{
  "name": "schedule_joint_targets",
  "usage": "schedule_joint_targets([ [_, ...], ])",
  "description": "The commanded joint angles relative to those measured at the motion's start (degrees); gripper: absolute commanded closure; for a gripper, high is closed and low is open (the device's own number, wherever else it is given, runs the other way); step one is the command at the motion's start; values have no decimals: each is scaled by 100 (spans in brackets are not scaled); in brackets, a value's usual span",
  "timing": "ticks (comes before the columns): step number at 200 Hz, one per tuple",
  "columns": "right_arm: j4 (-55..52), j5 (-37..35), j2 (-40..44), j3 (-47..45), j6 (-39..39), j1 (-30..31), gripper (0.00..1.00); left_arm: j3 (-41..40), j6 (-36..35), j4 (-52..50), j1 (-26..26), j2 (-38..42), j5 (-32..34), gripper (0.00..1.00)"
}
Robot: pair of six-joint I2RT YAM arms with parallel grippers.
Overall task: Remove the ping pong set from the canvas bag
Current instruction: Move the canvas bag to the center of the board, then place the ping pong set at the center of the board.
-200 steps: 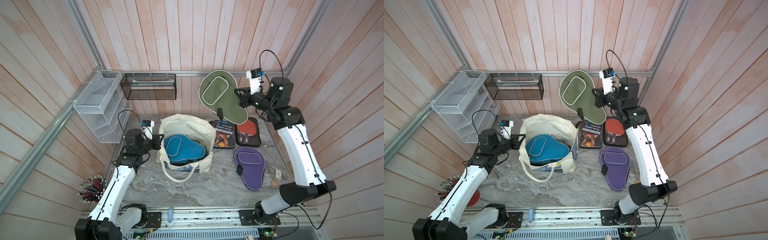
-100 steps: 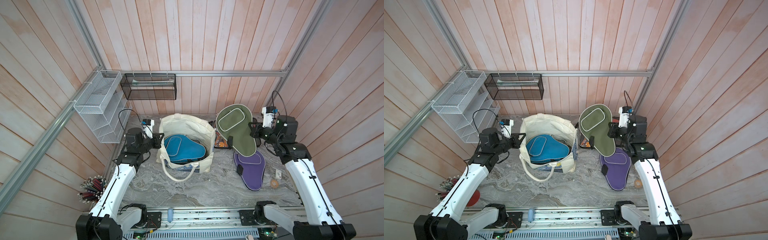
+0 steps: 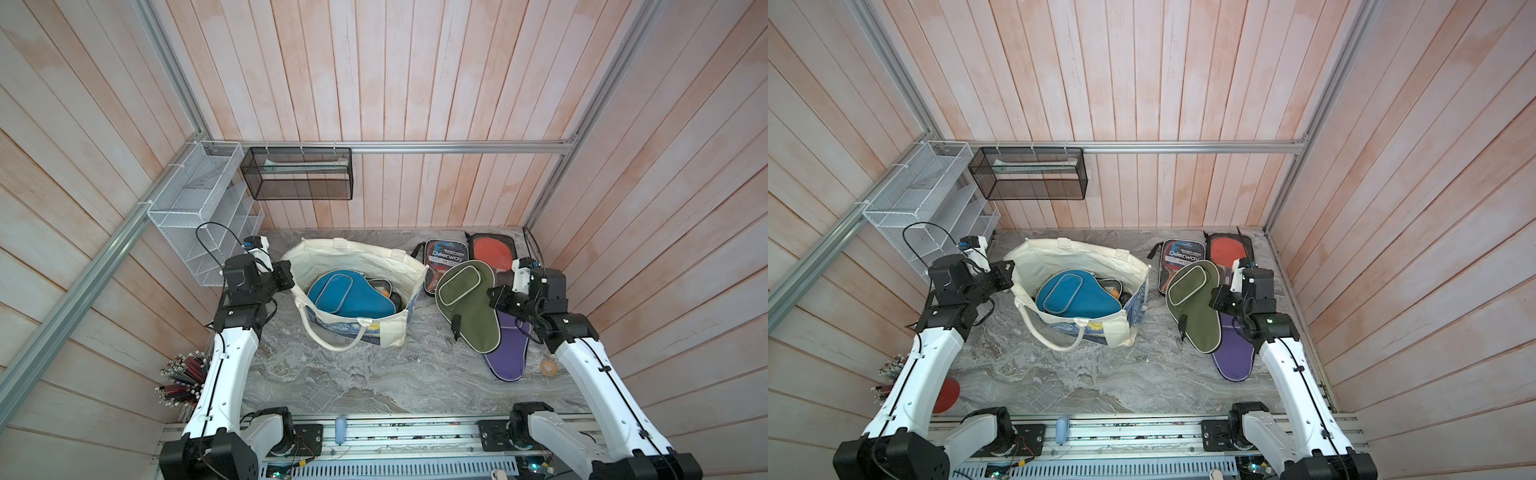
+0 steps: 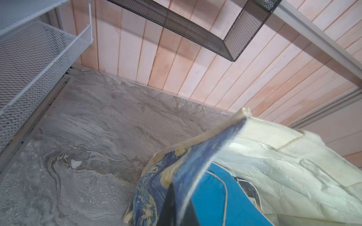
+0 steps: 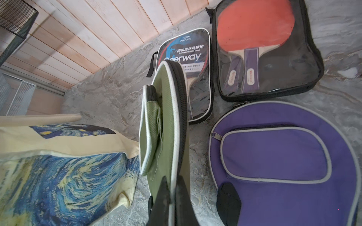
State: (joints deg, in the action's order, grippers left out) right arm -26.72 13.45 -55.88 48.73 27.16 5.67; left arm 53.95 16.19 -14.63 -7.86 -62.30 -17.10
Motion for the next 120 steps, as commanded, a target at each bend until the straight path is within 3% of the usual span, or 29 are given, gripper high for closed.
schedule_joint_targets([
  [1,334,138,103,-217,323,219,100,357,-31,728,-89,338,458,100],
  [43,778,-124,147,-789,778,835,100,309,-63,670,-155,496,542,100],
  [92,1788,-102,18,-1460,1209,1201,100,13,95,1056,-154,386,-790,100],
  [120,2178,-109,-108,-1867,1447,1337,100,-86,133,1042,-146,359,-970,100],
])
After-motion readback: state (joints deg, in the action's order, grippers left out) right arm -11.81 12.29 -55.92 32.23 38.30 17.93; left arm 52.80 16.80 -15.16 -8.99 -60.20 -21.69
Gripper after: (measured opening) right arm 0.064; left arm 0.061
